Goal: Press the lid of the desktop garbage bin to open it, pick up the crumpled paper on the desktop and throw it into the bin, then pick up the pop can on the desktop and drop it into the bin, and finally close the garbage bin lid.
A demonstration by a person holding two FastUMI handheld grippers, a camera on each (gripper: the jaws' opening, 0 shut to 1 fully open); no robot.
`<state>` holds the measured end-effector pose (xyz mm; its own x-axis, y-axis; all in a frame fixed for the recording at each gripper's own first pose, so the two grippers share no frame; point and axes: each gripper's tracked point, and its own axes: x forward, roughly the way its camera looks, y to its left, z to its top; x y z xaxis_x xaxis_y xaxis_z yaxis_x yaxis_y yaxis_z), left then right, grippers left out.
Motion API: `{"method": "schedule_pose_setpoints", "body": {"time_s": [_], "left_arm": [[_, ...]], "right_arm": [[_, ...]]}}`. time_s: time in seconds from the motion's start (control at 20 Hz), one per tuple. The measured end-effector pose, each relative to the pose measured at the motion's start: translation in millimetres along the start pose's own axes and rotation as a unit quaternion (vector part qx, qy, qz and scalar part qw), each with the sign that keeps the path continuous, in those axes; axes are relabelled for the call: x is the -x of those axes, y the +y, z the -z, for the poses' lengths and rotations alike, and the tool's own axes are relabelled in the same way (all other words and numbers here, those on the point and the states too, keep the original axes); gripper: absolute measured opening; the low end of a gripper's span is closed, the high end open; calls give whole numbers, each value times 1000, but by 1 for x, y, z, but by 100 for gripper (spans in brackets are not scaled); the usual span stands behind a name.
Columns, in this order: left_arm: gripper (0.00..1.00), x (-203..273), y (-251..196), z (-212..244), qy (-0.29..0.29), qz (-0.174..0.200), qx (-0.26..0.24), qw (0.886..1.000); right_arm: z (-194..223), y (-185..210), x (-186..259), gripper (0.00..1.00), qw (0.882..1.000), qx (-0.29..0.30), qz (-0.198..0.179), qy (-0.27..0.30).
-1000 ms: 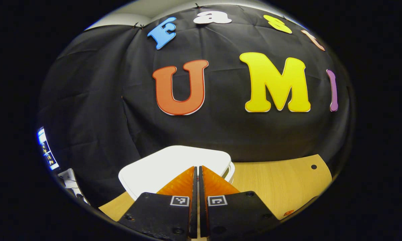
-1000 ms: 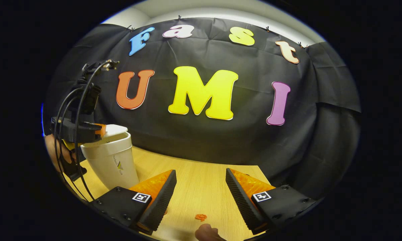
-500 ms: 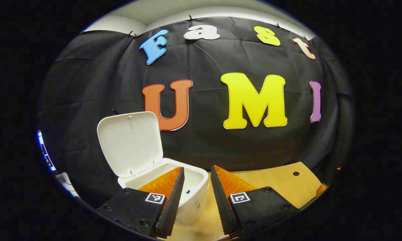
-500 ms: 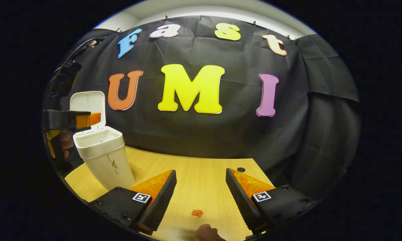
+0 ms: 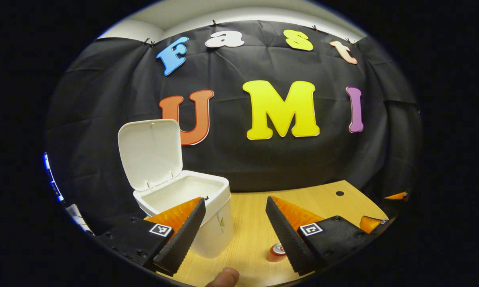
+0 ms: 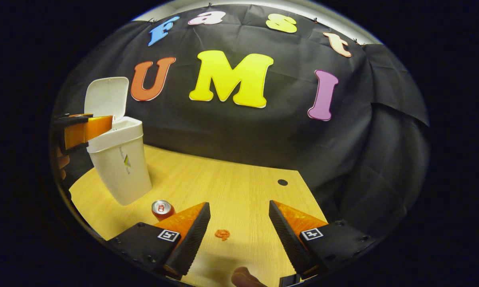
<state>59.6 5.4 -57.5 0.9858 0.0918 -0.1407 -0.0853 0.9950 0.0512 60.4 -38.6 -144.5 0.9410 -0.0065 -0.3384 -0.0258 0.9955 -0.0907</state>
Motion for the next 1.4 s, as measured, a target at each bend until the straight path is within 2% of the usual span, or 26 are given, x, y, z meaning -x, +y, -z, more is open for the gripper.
{"method": "schedule_pose_setpoints", "body": {"time_s": [0.25,0.45,0.75,0.9,1.0,1.05,1.1,1.15,1.2,1.25,1.3,1.4], "left_arm": [[99,21,-19,41,45,-2,-11,999],[99,25,-30,59,65,-9,-24,998],[98,33,-36,81,93,-26,-36,995],[98,35,-34,98,115,-40,-41,992],[98,37,-32,107,128,-47,-44,990],[98,37,-30,112,134,-51,-47,989],[98,36,-29,115,139,-54,-49,988],[98,35,-28,118,145,-57,-49,987],[98,34,-27,120,147,-60,-49,986],[98,33,-27,120,147,-60,-47,986],[98,32,-27,120,146,-59,-45,986],[98,30,-29,121,146,-53,-44,987]], "right_arm": [[49,12,-40,94,998,8,-35,57],[93,28,-69,93,991,5,-67,117],[141,33,-108,94,981,15,-77,180],[163,32,-122,94,973,32,-83,212],[175,33,-126,93,966,23,-96,238],[179,34,-129,89,964,17,-101,247],[180,37,-131,78,961,13,-109,252],[179,38,-134,79,961,18,-113,250],[178,39,-138,70,961,25,-114,250],[179,41,-138,67,960,28,-117,252],[179,43,-139,71,958,29,-122,258],[181,45,-141,70,954,26,-127,271]]}}
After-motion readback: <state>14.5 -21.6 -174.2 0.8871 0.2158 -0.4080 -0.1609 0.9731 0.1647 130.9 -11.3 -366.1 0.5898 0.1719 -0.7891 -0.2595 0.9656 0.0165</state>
